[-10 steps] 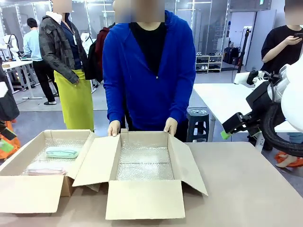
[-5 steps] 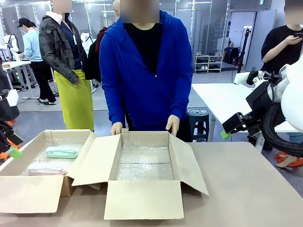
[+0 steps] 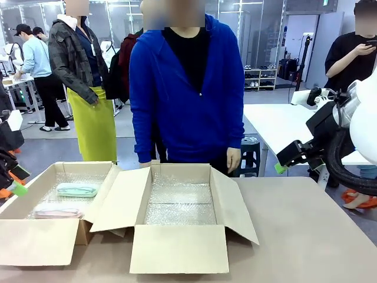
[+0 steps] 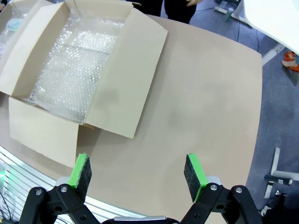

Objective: Pack the glasses set securely to prepare it for shipping.
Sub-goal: Position the Package Box on the left side of the table.

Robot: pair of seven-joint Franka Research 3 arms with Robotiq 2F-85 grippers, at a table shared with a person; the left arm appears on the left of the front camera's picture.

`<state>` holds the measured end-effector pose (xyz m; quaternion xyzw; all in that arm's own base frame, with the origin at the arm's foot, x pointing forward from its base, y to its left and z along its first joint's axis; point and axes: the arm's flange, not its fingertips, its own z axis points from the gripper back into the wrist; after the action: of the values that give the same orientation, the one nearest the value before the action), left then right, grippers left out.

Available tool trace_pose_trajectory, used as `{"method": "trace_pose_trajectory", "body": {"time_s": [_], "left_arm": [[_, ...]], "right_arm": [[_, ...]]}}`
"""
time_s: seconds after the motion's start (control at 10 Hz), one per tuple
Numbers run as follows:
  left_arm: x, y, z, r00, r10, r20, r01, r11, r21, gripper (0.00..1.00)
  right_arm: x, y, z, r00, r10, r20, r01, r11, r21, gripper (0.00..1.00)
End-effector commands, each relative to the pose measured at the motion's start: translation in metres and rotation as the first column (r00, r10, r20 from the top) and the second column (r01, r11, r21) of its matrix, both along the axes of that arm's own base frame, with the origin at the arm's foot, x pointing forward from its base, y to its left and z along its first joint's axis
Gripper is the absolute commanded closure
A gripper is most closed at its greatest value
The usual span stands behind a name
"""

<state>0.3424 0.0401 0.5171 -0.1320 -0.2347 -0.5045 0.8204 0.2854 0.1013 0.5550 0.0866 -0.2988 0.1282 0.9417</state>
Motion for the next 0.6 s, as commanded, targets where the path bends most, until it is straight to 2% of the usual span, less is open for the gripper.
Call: {"method": "trace_pose_trajectory", "body": {"time_s": [0.0,0.5], "left_arm": [[-0.0006,-0.0013,0.0041,1.000,0.028,0.006,-0.028,0.999,0.016,0.08],[-0.0006,-0.0013,0.0041,1.000,0.028,0.006,-0.028,0.999,0.016,0.08]], "right_arm": [[0.0020,-0.0001,0.0000,1.000,0.003,0.012,-0.003,1.000,-0.004,0.00],[0.0020,-0.0001,0.0000,1.000,0.003,0.012,-0.003,1.000,-0.004,0.00]]}}
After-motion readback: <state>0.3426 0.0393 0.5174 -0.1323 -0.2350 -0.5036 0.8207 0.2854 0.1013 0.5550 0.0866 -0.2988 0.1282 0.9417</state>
